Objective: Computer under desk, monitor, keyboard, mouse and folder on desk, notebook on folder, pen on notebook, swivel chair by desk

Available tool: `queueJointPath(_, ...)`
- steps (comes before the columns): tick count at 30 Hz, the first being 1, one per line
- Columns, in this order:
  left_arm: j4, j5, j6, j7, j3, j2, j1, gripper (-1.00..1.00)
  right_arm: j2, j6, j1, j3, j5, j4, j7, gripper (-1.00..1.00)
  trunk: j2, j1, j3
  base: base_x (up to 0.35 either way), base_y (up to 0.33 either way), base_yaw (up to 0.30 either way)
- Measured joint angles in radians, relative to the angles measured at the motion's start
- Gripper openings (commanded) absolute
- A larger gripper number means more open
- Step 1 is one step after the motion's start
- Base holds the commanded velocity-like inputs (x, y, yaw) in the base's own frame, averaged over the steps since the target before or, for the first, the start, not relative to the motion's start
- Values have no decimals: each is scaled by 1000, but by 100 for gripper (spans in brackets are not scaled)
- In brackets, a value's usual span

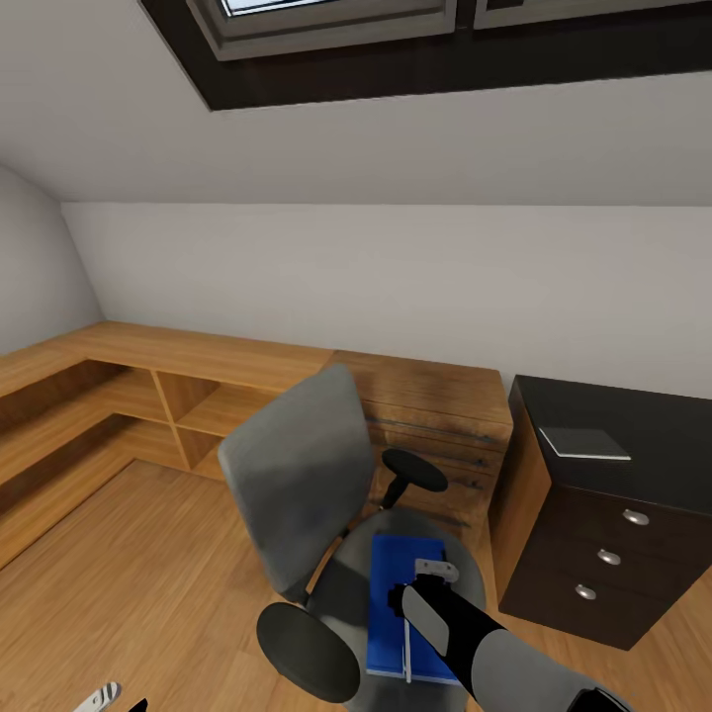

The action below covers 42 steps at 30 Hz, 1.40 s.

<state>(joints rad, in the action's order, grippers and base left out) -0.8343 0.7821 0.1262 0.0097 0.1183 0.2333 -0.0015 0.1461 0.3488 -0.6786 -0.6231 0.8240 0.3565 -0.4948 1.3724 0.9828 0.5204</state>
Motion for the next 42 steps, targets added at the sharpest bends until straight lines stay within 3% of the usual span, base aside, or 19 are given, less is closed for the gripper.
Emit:
queueJointPath(17,1,0,-1,1,0,0,0,100,1,2,1,-13,0,2,19,100,0,0,0,0,0,0)
queueJointPath(28,2,0,-1,1,0,0,0,100,28,1,1,-34,0,2,30,100,0,0,0,0,0,0)
queueJointPath(42,2,0,-1,1,0,0,0,100,28,1,1,-38,3,3,30,100,0,0,0,0,0,0)
